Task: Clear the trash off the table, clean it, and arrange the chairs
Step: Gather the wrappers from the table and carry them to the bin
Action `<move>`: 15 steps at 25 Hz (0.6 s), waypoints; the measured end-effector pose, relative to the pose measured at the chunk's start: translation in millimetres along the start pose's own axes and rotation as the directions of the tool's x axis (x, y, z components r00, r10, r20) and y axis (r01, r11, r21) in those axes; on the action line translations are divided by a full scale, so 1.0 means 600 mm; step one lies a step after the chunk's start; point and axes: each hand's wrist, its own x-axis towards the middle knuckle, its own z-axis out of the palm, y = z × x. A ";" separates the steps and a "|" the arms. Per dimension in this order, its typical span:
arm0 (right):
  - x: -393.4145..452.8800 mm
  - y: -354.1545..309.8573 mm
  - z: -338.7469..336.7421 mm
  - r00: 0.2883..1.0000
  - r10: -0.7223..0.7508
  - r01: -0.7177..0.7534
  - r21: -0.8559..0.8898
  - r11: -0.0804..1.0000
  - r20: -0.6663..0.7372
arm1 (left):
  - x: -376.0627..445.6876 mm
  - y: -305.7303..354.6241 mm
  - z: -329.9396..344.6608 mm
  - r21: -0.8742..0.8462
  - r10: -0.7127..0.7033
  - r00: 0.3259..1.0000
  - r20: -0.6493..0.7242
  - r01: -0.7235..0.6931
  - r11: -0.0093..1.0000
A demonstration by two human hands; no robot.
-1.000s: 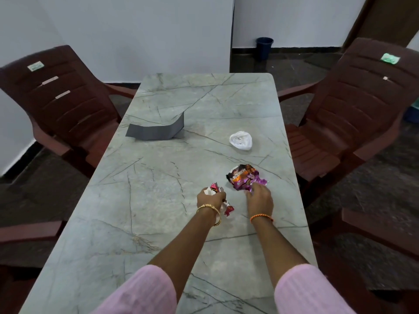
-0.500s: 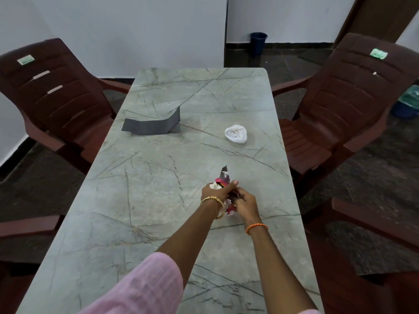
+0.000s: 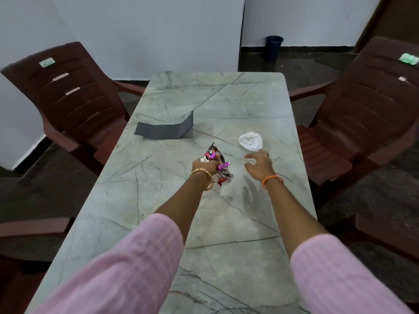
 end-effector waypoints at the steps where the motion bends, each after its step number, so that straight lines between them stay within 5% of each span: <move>1: 0.026 -0.002 -0.005 0.998 -0.028 0.037 -0.201 0.979 0.048 | 0.013 0.007 -0.002 0.023 0.018 1.000 -0.011 -0.018 1.000; 4: 0.090 -0.003 -0.008 0.981 -0.007 0.110 -0.523 0.845 0.195 | 0.036 0.014 -0.016 0.095 0.044 0.999 -0.006 -0.044 0.995; 7: 0.119 0.014 0.005 0.954 -0.021 0.175 -0.497 0.850 0.299 | 0.049 0.000 -0.044 0.071 0.022 1.000 0.020 -0.023 0.997; 10: 0.105 0.028 0.020 0.978 -0.090 0.167 -0.447 0.879 0.190 | 0.049 -0.013 -0.064 0.019 -0.007 0.998 0.057 0.006 1.000; 12: 0.082 0.012 0.042 0.995 -0.086 0.096 -0.337 0.937 0.044 | 0.041 -0.013 -0.069 -0.018 0.003 0.996 0.087 -0.001 1.000; 15: 0.040 -0.033 0.090 0.994 0.104 -0.109 0.180 0.978 0.040 | 0.025 -0.006 -0.074 -0.033 0.025 0.986 0.162 -0.020 0.999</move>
